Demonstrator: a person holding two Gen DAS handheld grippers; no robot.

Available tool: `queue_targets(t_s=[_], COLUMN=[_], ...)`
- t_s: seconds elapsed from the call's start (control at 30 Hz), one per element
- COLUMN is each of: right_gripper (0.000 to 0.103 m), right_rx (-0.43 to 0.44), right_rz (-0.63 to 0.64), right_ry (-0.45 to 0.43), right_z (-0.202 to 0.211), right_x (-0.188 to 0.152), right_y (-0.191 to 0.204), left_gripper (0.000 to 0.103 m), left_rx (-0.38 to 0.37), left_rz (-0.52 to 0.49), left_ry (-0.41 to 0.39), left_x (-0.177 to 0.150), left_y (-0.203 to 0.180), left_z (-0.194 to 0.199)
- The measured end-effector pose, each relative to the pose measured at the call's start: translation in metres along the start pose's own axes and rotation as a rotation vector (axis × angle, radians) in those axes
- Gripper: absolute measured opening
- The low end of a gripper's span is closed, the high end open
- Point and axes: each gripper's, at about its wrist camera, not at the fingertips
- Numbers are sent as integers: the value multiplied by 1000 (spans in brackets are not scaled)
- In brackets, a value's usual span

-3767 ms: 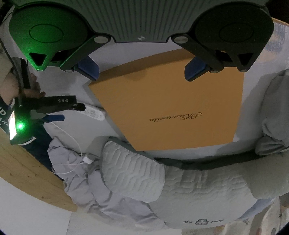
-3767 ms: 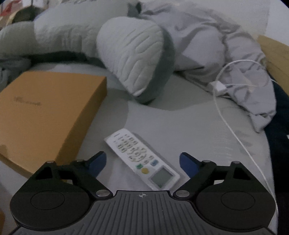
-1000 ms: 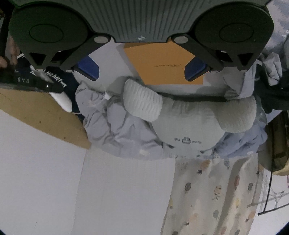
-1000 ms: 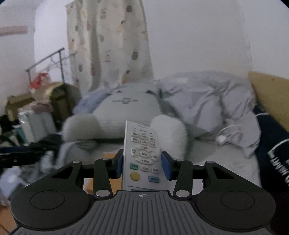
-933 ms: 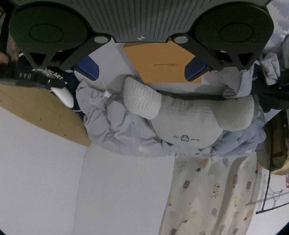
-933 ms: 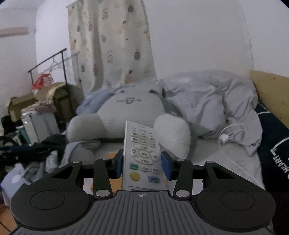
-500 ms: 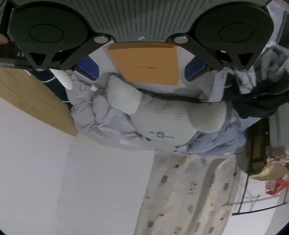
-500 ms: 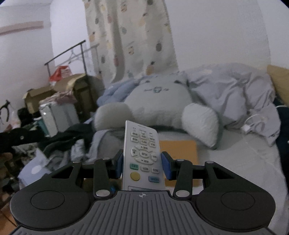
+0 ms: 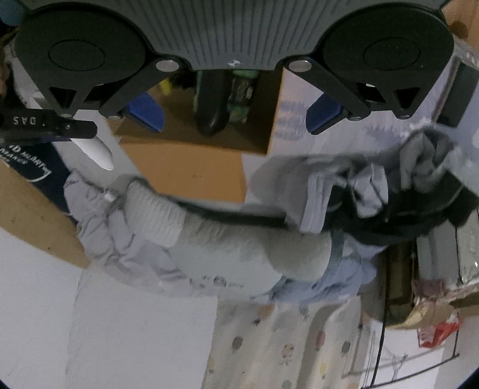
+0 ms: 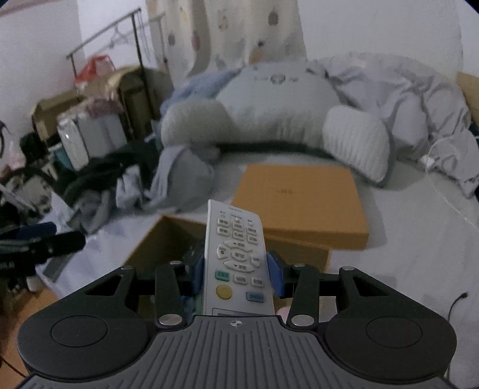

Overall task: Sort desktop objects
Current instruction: 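Carry the remote control with the right gripper over the cardboard box, then lower the remote beside the pink mouse and open the right gripper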

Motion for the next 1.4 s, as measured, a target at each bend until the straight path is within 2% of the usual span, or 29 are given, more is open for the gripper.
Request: queue_targets(t_s=[0.1,0.37,0.6,0.73,0.87,1.13,1.4], right_gripper=[47,47,47,47,39,39,40], right_rx=[-29,-99,-121,-124,-147,-168,-152], right_rz=[10,68,126,140,149,126,147], right_ry=[55,213,308,336,355,364,360], right_z=[-23,-80,-114,-124,-129,-131,-127], right_x=[-15,-59,-82,-87,-90,-87,-84], right_y=[7,24,37,44,48,44,48], left_gripper=[103,103,103,103,103,103,103], left_rx=[-7,37,32,32,33,28,33], left_rz=[20,13,36,40,43,48,36], left_ry=[22,61,80,79,88,97,94], left_x=[-11,-39,-45,-46,-47,-49,-49], left_y=[9,22,31,33,35,34,32], left_z=[-7,-16,-20,-21,-23,-22,-21])
Point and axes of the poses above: each gripper's, at about its wrist camera, not at the fingertips, and z roughly against the way its jaws point, y to its left, x to its top, and after that the axes turned 9 degrees about -y, right-handed
